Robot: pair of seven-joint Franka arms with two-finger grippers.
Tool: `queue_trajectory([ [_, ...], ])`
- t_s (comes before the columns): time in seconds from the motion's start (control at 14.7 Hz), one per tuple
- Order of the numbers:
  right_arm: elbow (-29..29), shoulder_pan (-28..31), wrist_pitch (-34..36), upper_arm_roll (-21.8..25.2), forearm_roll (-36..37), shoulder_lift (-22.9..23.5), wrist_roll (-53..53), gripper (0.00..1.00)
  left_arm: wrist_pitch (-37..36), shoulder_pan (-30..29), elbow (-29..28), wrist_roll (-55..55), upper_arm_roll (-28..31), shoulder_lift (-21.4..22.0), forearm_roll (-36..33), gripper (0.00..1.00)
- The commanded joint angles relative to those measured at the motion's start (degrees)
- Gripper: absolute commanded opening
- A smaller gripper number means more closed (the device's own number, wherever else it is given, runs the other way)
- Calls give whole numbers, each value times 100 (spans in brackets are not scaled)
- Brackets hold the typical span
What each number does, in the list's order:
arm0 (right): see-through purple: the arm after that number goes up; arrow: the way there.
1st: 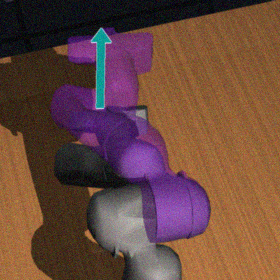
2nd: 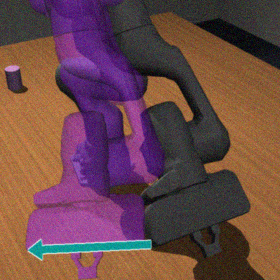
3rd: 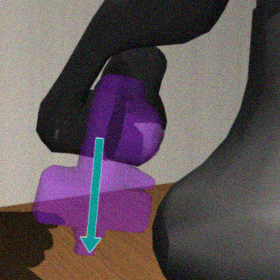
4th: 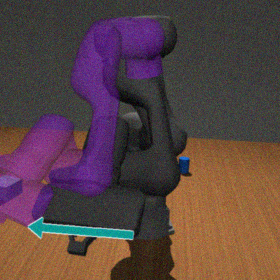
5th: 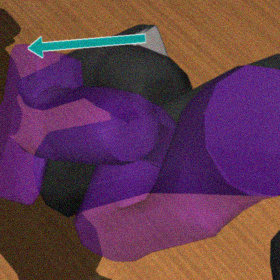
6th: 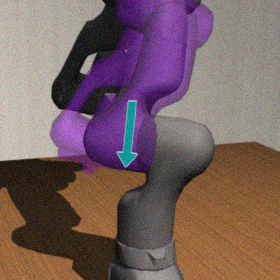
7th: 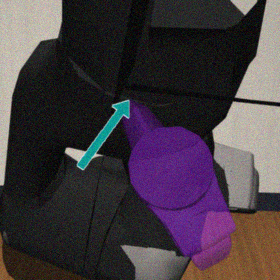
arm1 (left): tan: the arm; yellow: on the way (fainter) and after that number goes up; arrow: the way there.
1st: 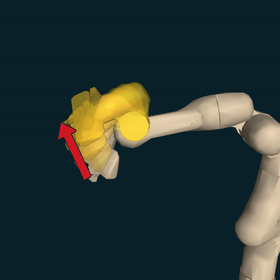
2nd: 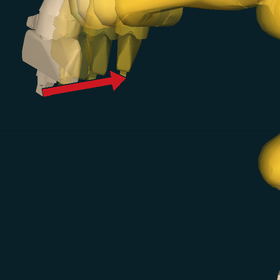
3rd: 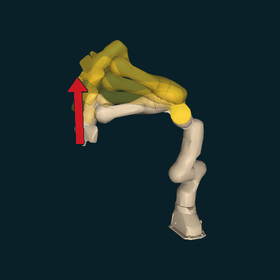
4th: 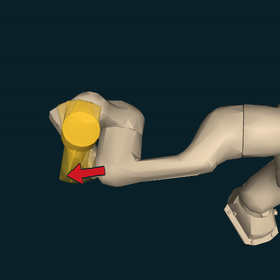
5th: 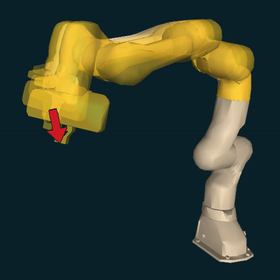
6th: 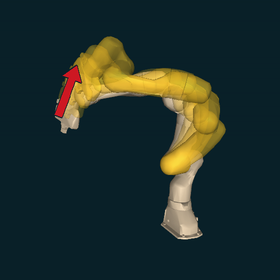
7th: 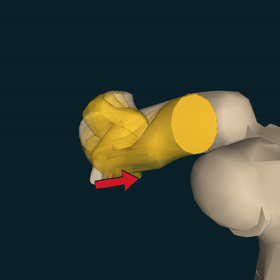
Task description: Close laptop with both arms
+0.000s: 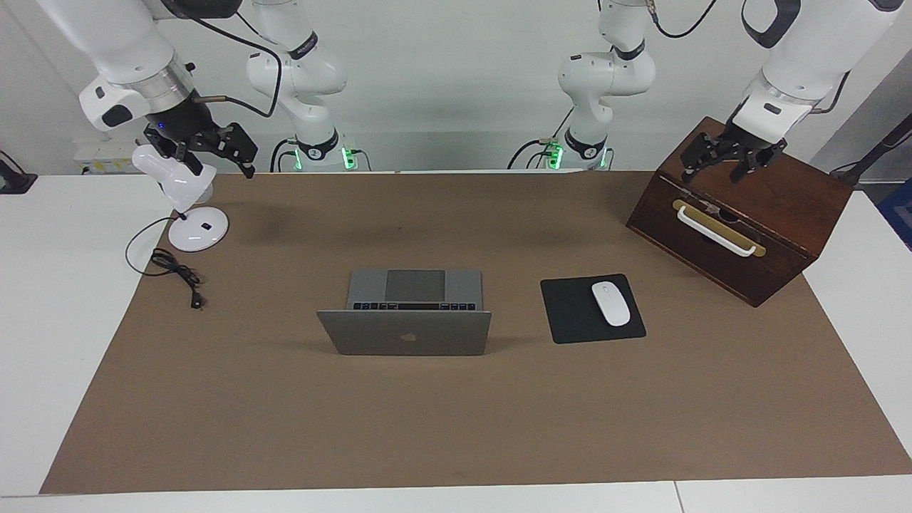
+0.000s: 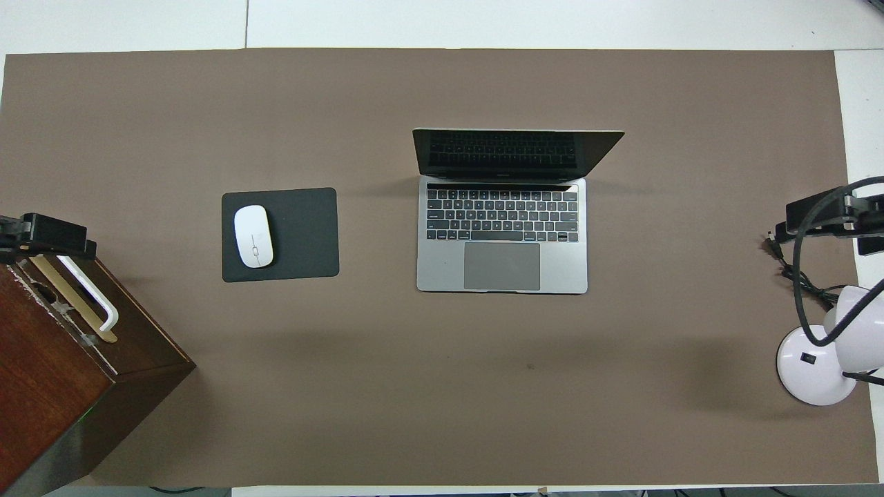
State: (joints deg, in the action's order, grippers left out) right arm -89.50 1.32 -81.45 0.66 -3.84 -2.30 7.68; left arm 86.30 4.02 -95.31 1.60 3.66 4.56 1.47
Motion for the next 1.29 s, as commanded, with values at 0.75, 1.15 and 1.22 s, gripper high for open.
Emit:
queue_trajectory([
  [0.75, 20, 70, -186, -57, -81, 19, -91, 100, 211, -15, 21, -10, -15, 27, -68, 100],
  [1.15, -67, -18, -432, -162, -90, -77, -170, 100, 212, 55, 21, -98, -67, 80, -68, 100],
  [1.22, -85, -105, -450, -189, -90, -86, -171, 100, 203, 55, -5, -168, -67, 115, -68, 100],
])
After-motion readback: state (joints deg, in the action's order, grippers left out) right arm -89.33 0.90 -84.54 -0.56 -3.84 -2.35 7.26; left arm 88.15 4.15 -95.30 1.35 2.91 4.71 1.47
